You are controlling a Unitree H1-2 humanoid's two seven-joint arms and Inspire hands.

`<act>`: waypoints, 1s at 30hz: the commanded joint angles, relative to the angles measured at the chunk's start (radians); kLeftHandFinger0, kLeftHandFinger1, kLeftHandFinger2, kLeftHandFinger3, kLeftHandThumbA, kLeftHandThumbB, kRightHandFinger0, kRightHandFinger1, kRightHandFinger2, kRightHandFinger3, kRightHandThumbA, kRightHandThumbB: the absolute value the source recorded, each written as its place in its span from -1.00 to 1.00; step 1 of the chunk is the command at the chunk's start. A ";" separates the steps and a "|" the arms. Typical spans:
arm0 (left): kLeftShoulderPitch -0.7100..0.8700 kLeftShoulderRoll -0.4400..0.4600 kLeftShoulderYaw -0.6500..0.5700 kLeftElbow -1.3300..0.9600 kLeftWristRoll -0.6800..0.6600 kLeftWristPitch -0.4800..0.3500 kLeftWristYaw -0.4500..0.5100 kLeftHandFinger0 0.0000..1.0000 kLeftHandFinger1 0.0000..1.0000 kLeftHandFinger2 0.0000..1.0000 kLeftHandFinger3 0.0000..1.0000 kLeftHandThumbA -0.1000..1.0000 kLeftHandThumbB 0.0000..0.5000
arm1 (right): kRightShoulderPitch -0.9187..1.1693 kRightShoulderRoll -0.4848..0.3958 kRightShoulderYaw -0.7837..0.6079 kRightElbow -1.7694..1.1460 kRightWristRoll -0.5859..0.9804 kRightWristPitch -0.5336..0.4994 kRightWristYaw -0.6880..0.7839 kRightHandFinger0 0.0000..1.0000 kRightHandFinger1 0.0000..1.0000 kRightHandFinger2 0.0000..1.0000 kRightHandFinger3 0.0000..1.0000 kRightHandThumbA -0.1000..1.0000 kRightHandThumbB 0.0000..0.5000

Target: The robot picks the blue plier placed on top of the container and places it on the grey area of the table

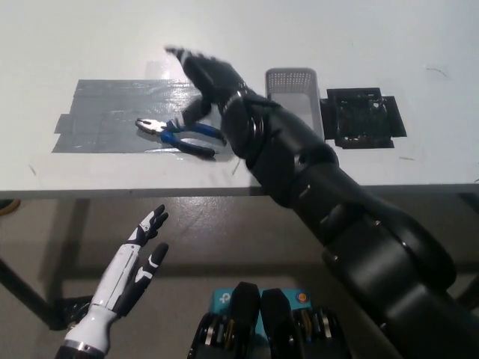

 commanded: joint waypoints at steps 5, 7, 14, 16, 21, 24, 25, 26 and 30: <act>-0.008 -0.003 0.001 -0.027 -0.017 -0.012 -0.004 1.00 1.00 1.00 1.00 1.00 -0.30 | -0.121 -0.046 -0.184 -0.308 0.182 -0.128 -0.019 1.00 1.00 1.00 1.00 1.00 0.83; -0.009 -0.010 -0.001 -0.023 -0.002 -0.028 0.010 1.00 1.00 1.00 1.00 1.00 -0.33 | -0.095 -0.073 -0.197 -0.437 0.186 -0.112 0.020 1.00 1.00 1.00 1.00 1.00 0.83; 0.008 -0.014 0.027 -0.045 -0.037 -0.030 0.021 1.00 1.00 1.00 1.00 1.00 -0.22 | 0.281 -0.193 -0.180 -1.324 0.210 0.090 0.202 1.00 1.00 1.00 1.00 1.00 0.67; 0.017 -0.016 0.032 -0.046 -0.042 -0.038 0.027 1.00 1.00 1.00 1.00 1.00 -0.23 | 0.435 -0.214 -0.189 -1.537 0.229 0.096 0.202 1.00 1.00 1.00 1.00 1.00 0.57; 0.012 -0.016 0.043 -0.029 -0.058 -0.018 0.024 1.00 1.00 1.00 1.00 1.00 0.03 | 0.782 -0.264 -0.213 -1.895 0.354 0.121 0.200 1.00 1.00 1.00 1.00 1.00 0.42; -0.009 -0.028 0.038 0.003 -0.062 -0.027 0.027 1.00 1.00 1.00 1.00 1.00 -0.01 | 0.910 -0.253 -0.231 -2.033 0.424 0.164 0.161 1.00 1.00 1.00 1.00 1.00 0.44; -0.010 -0.034 0.034 0.016 -0.059 -0.041 0.032 1.00 1.00 1.00 1.00 1.00 -0.09 | 0.945 -0.254 -0.231 -2.083 0.474 0.194 0.150 1.00 1.00 1.00 1.00 1.00 0.42; -0.011 -0.043 0.031 0.025 -0.061 -0.045 0.036 1.00 1.00 1.00 1.00 1.00 -0.07 | 0.966 -0.271 -0.229 -2.121 0.530 0.203 0.143 1.00 1.00 1.00 1.00 1.00 0.38; -0.024 -0.061 0.020 0.061 -0.048 -0.073 0.048 1.00 1.00 1.00 1.00 1.00 -0.09 | 0.989 -0.267 -0.232 -2.210 0.551 0.234 0.106 1.00 1.00 1.00 1.00 1.00 0.58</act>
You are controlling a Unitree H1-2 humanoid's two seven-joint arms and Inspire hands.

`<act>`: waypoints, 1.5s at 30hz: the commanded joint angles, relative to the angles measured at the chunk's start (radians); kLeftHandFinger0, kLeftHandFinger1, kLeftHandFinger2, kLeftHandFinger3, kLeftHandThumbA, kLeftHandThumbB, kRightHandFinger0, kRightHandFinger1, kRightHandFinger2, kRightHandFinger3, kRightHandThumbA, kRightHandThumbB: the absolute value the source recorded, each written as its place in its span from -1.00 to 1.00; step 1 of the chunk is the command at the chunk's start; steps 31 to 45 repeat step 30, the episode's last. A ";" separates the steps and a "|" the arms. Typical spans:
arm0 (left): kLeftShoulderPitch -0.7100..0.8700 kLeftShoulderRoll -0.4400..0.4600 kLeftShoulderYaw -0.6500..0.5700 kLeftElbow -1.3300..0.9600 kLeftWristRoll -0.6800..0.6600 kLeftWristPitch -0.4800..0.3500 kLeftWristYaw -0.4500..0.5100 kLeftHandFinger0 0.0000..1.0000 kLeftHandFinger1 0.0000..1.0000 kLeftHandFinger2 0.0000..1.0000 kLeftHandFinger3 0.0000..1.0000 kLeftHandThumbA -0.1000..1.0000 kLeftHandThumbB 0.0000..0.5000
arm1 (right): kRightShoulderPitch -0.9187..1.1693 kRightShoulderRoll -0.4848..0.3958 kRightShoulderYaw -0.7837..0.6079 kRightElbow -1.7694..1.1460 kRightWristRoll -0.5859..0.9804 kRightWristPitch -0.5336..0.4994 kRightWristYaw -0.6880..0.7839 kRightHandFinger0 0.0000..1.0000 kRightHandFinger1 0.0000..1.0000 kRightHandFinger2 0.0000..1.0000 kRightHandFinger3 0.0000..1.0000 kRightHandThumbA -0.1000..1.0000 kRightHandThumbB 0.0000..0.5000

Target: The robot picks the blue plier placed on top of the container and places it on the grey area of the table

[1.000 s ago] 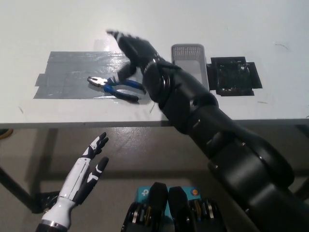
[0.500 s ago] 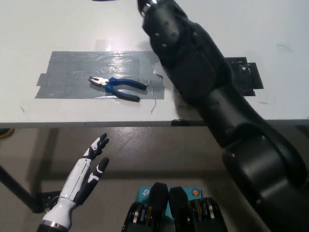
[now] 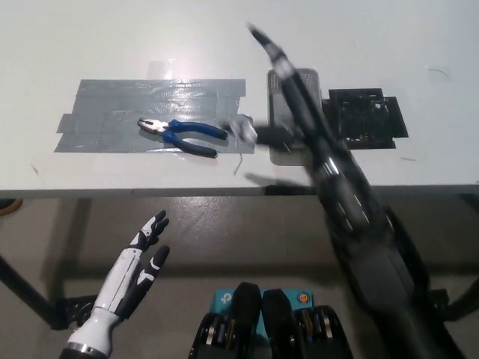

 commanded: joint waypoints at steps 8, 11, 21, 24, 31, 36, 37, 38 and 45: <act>-0.043 -0.057 0.021 0.039 -0.029 -0.068 0.052 1.00 1.00 1.00 1.00 1.00 -0.02 | 0.324 -0.154 -0.082 -1.177 0.413 0.173 0.030 1.00 1.00 1.00 1.00 1.00 0.60; -0.042 -0.054 0.022 0.041 -0.026 -0.074 0.052 1.00 1.00 1.00 1.00 1.00 -0.03 | 0.437 -0.169 -0.086 -1.114 0.395 0.078 0.021 1.00 1.00 1.00 1.00 1.00 0.37; -0.031 -0.047 0.035 0.034 -0.039 -0.078 0.041 1.00 1.00 1.00 1.00 1.00 -0.05 | 0.634 -0.142 -0.117 -0.406 0.263 -0.307 -0.023 1.00 1.00 1.00 1.00 1.00 -0.30; -0.014 -0.043 0.045 0.033 -0.039 -0.084 0.047 1.00 1.00 1.00 1.00 1.00 -0.01 | 0.634 -0.124 -0.102 -0.299 0.236 -0.308 -0.018 1.00 1.00 1.00 1.00 0.96 -0.25; -0.006 -0.050 0.048 0.036 -0.025 -0.089 0.048 1.00 1.00 1.00 1.00 1.00 -0.10 | 0.623 -0.122 -0.093 -0.294 0.164 -0.311 -0.034 1.00 1.00 1.00 1.00 1.00 -0.14; -0.006 -0.050 0.048 0.036 -0.025 -0.089 0.048 1.00 1.00 1.00 1.00 1.00 -0.10 | 0.623 -0.122 -0.093 -0.294 0.164 -0.311 -0.034 1.00 1.00 1.00 1.00 1.00 -0.14; -0.006 -0.050 0.048 0.036 -0.025 -0.089 0.048 1.00 1.00 1.00 1.00 1.00 -0.10 | 0.623 -0.122 -0.093 -0.294 0.164 -0.311 -0.034 1.00 1.00 1.00 1.00 1.00 -0.14; -0.006 -0.050 0.048 0.036 -0.025 -0.089 0.048 1.00 1.00 1.00 1.00 1.00 -0.10 | 0.623 -0.122 -0.093 -0.294 0.164 -0.311 -0.034 1.00 1.00 1.00 1.00 1.00 -0.14; -0.006 -0.050 0.048 0.036 -0.025 -0.089 0.048 1.00 1.00 1.00 1.00 1.00 -0.10 | 0.623 -0.122 -0.093 -0.294 0.164 -0.311 -0.034 1.00 1.00 1.00 1.00 1.00 -0.14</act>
